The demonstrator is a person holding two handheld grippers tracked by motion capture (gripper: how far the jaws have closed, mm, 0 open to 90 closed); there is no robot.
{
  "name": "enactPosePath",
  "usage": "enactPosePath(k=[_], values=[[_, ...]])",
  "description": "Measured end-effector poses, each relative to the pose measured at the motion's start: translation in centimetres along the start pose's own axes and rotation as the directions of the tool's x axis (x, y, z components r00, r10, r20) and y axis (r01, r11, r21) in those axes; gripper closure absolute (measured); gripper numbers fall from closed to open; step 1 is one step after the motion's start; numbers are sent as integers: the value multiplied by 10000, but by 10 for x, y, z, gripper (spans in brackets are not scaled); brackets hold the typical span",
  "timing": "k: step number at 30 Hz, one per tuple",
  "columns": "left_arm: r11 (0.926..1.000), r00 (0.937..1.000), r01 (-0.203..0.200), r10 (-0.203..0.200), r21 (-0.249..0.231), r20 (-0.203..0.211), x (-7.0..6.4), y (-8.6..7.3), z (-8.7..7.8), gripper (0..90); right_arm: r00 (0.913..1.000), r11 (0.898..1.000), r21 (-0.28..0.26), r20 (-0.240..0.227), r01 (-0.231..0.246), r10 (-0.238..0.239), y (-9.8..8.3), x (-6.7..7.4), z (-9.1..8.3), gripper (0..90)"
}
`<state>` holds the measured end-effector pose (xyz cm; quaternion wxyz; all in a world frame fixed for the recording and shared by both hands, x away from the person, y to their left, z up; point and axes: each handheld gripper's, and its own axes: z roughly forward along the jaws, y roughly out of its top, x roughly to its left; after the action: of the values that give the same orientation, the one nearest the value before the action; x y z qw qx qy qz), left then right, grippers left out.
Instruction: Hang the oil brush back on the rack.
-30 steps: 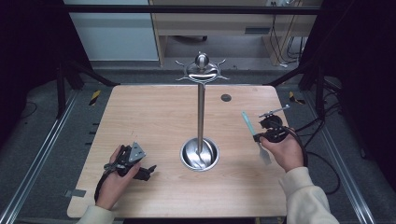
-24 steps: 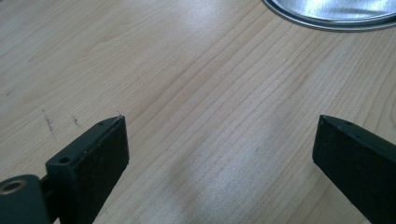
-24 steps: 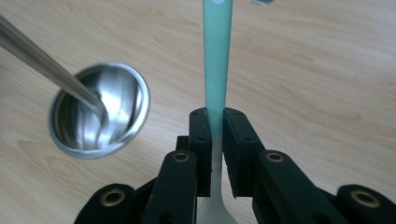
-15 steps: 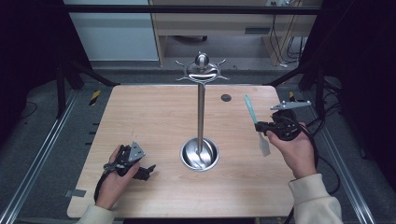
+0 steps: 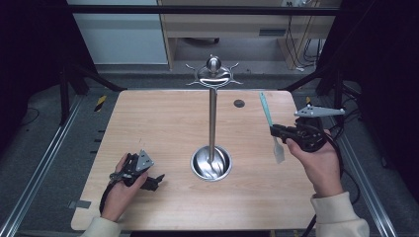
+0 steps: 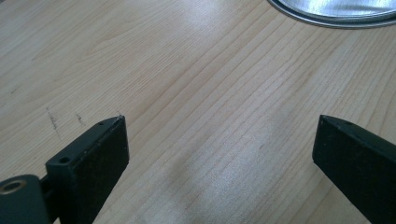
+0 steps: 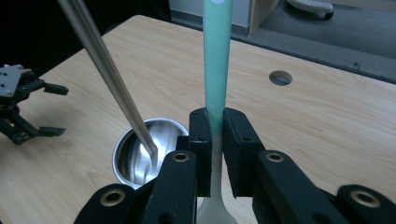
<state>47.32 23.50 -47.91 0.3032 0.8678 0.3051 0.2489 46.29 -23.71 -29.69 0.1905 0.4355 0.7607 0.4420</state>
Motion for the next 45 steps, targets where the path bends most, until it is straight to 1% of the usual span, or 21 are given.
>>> enactPosePath(k=[3, 9, 11, 20, 27, 29, 30, 31, 34, 35, 40, 42, 43, 45], values=[[10000, 10000, -27, 27, 12, 11, -1, 0, 0, 33, 10000, 9999, -158, -69, 10, -11, 0, 5, -5, 823], [10000, 10000, 21, -21, 9, 2, 0, 0, 0, 33, 9996, 9981, -559, -146, 249, -258, 1, 13, -14, 823], [10000, 10000, 0, 0, -4, -8, 0, 0, 0, 33, 9996, 9977, -643, -164, 207, -218, 1, 15, -17, 823], [10000, 10000, -5, 5, -9, 6, -1, 0, 0, 33, 9991, 9920, -1228, -285, 288, -325, 2, 22, -28, 823], [10000, 10000, -42, 42, 6, 24, -1, 0, 0, 33, 9981, 9843, -1746, -511, 249, -343, 5, 27, -39, 822], [10000, 10000, -35, 35, 6, 28, -1, 0, 0, 33, 9974, 9817, -1873, -561, 339, -451, 6, 28, -42, 822], [10000, 10000, -40, 40, 9, 31, -1, 0, 1, 33, 9971, 9787, -2023, -592, 346, -475, 7, 30, -45, 822], [10000, 10000, -41, 41, 13, 13, -1, 0, 1, 33, 9971, 9787, -2023, -592, 346, -475, 7, 30, -45, 822], [10000, 10000, -57, 57, 2, 15, -1, 0, 1, 33, 9961, 9746, -2208, -698, 374, -541, 9, 32, -48, 822], [10000, 10000, -77, 77, 24, 11, -1, 0, 1, 33, 9952, 9729, -2266, -735, 460, -641, 10, 34, -50, 823], [10000, 10000, -67, 67, 15, 16, -2, 0, 1, 33, 9935, 9680, -2451, -847, 534, -763, 12, 39, -51, 822], [10000, 10000, -67, 67, 21, 18, -2, 0, 1, 33, 9921, 9663, -2494, -893, 635, -882, 15, 42, -51, 822], [10000, 10000, -72, 72, 32, 32, -2, 0, 1, 34, 9900, 9646, -2523, -958, 764, -1035, 17, 44, -50, 822], [10000, 10000, -71, 71, 16, 24, -2, 0, 1, 34, 9887, 9636, -2554, -1039, 788, -1084, 19, 46, -48, 822]])
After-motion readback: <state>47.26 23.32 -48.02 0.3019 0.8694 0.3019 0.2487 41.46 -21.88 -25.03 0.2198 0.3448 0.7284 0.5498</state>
